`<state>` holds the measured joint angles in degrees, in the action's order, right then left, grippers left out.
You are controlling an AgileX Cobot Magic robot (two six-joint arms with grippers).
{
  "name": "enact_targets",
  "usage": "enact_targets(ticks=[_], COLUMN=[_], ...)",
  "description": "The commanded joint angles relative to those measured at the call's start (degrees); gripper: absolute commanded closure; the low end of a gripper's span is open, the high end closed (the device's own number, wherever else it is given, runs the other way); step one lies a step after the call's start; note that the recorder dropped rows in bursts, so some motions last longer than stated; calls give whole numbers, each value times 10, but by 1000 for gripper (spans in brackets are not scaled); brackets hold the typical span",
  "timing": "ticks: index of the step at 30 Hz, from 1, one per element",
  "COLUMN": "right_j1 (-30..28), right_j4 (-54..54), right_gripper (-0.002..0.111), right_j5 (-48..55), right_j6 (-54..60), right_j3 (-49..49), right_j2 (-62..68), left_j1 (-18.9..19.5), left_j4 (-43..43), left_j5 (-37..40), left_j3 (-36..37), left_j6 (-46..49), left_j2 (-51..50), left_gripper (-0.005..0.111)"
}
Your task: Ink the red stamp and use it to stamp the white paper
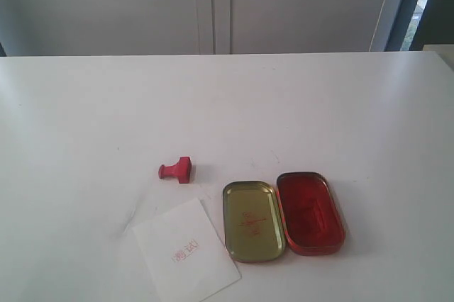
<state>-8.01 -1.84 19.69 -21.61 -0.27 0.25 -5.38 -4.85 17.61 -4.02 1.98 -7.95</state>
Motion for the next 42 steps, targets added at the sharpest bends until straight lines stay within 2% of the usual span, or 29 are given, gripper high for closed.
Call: enact_targets(ticks=[1,10,16,42], right_j1=[2,2,2,2], right_j4=[-3,-3,-3,-3], right_gripper=[108,108,108,108], right_j5=[-4,-4,-4,-4], right_j6=[-1,-1,-1,-1], right_j3=[3,3,3,3], right_j2=[-3,-3,-3,-3], left_j1=[2,4,30,29], left_j4=[0,0,0,0], left_j5=[-5,-5,-9,-9], left_j3=[25,40,40,40], left_j6=[-1,-1,-1,-1], left_j2=[35,80,80,80], left_gripper=[107,107,107,107])
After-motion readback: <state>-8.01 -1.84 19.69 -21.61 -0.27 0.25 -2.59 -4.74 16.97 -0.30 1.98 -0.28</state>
